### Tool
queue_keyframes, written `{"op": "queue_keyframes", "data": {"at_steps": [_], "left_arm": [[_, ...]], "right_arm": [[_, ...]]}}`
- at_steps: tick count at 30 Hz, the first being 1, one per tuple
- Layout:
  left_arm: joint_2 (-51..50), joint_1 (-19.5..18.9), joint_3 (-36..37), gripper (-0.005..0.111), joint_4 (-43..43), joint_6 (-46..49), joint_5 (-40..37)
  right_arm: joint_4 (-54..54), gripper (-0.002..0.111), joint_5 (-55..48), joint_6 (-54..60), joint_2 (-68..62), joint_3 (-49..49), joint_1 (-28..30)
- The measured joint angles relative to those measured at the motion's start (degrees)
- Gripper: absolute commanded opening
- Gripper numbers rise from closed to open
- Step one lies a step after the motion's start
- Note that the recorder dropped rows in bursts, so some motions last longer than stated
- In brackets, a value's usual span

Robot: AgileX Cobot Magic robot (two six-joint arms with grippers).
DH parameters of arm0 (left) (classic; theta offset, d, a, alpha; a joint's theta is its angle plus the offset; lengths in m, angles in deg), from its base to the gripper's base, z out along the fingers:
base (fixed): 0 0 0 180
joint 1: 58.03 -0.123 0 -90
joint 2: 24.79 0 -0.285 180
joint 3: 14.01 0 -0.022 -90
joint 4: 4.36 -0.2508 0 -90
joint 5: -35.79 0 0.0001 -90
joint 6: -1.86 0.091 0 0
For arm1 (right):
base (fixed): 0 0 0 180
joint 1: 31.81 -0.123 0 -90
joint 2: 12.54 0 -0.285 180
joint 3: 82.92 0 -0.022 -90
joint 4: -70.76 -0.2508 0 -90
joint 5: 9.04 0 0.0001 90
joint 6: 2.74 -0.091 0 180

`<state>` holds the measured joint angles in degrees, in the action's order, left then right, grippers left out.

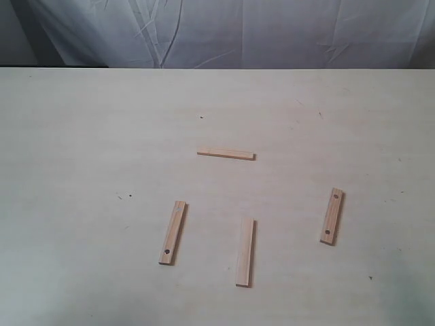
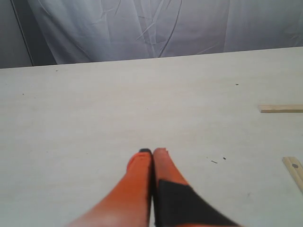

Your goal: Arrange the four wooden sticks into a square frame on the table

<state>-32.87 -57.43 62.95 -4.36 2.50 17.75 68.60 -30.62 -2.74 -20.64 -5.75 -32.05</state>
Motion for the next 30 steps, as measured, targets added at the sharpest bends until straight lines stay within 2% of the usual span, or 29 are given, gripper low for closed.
{"op": "queue_keyframes", "data": {"at_steps": [15, 26, 30], "left_arm": [[0.0, 0.0, 0.0, 0.000, 0.0, 0.0, 1.0], [0.0, 0.0, 0.1, 0.000, -0.3, 0.0, 19.9], [0.0, 0.0, 0.1, 0.000, -0.3, 0.0, 24.4]], "right_arm": [[0.0, 0.000, 0.0, 0.0, 0.0, 0.0, 0.0], [0.0, 0.000, 0.0, 0.0, 0.0, 0.0, 0.0], [0.0, 0.000, 0.0, 0.0, 0.0, 0.0, 0.0]]}}
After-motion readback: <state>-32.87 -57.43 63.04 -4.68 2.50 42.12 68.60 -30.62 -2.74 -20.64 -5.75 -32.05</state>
